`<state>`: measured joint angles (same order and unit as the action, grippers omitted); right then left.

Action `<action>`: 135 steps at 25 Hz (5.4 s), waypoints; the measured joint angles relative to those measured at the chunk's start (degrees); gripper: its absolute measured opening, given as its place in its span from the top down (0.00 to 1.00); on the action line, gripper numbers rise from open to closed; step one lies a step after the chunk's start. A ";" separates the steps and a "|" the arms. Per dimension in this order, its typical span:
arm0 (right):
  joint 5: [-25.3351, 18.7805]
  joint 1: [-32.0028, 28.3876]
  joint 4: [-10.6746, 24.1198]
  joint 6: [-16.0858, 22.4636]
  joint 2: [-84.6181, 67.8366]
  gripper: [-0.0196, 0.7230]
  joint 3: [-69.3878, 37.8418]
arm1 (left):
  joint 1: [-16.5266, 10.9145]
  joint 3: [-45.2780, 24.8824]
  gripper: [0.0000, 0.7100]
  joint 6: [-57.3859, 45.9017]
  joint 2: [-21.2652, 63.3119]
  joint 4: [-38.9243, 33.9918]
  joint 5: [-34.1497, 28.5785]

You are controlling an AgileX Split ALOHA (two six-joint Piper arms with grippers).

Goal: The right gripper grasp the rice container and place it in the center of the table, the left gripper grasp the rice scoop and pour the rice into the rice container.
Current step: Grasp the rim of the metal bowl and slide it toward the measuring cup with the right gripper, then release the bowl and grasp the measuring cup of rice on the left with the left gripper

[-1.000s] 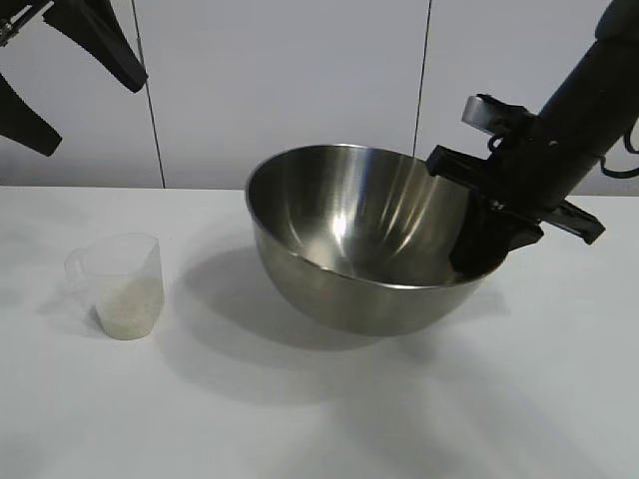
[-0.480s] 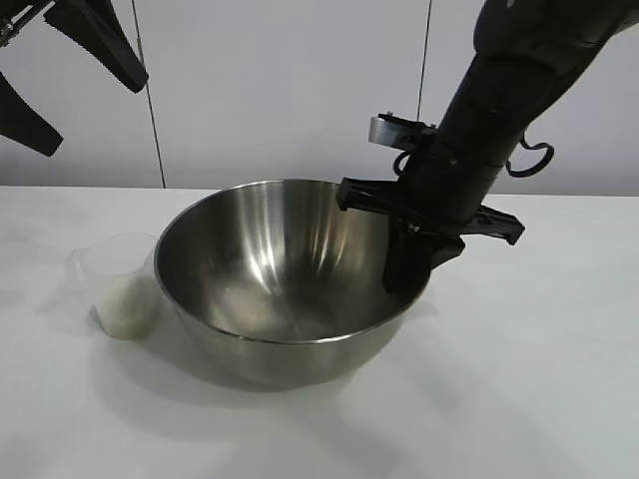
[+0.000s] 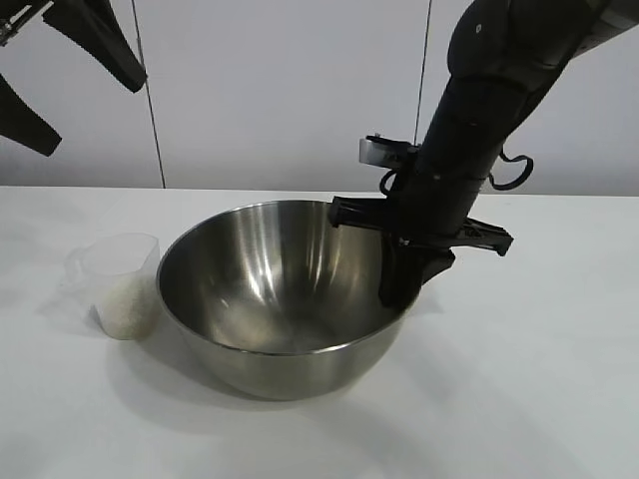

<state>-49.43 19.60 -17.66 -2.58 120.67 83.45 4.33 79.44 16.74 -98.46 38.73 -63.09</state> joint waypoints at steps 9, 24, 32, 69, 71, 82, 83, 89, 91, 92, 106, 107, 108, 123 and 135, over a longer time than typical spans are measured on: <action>-2.67 0.00 0.31 0.00 0.00 0.24 1.62 | 0.00 0.00 0.02 0.00 0.00 0.00 0.45; -19.75 -0.38 5.47 3.01 -3.33 0.12 23.71 | 0.00 0.00 0.02 0.06 0.00 0.04 -0.06; -21.15 -11.62 12.70 3.36 -4.74 0.12 25.90 | 0.00 0.00 0.02 0.13 0.00 -1.23 0.00; -6.60 -28.38 1.98 -13.51 -113.11 0.31 -42.74 | 0.00 0.00 0.02 0.13 0.00 -3.30 -3.00; -8.92 -28.38 4.37 -10.90 -116.83 0.32 -45.40 | 0.00 0.00 0.02 0.13 0.00 -3.30 -3.11; -12.69 -24.97 13.29 -4.99 -119.23 0.32 -55.79 | 0.00 0.00 0.02 0.13 0.00 -3.30 -2.93; -12.77 -24.53 13.42 -4.95 -119.23 0.33 -56.25 | 0.00 0.00 0.02 0.13 0.00 -3.30 -2.90; -12.72 -23.99 13.56 -4.89 -119.23 0.34 -56.40 | 0.00 0.00 0.02 0.90 0.00 -3.30 0.51; -12.64 -23.99 13.58 -4.74 -119.23 0.34 -56.40 | 0.00 0.00 0.02 3.82 0.00 -3.05 2.49; -12.64 -23.84 13.58 -4.71 -119.33 0.34 -56.40 | 0.00 0.00 0.02 5.25 0.15 -2.51 4.09; -12.69 -23.33 13.84 -4.51 -121.73 0.34 -56.40 | 17.09 -22.87 0.15 67.49 20.48 27.06 68.13; -12.69 -23.33 13.84 -4.46 -121.73 0.34 -56.40 | 18.09 -24.28 0.15 69.18 20.48 28.11 71.58; -12.69 -23.33 13.84 -4.46 -121.73 0.34 -56.40 | 18.88 -25.34 0.16 70.22 20.34 28.84 74.39; -12.69 -23.33 13.97 -4.46 -121.73 0.35 -56.40 | 19.32 -26.82 0.25 46.29 19.47 18.93 82.26; -12.69 -23.33 13.97 -4.09 -121.73 0.35 -56.40 | 14.99 -41.29 0.25 -10.97 19.42 -30.95 102.75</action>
<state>-62.13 -3.73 -3.69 -6.67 -1.06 27.05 19.32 38.15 5.77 -79.04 7.79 39.66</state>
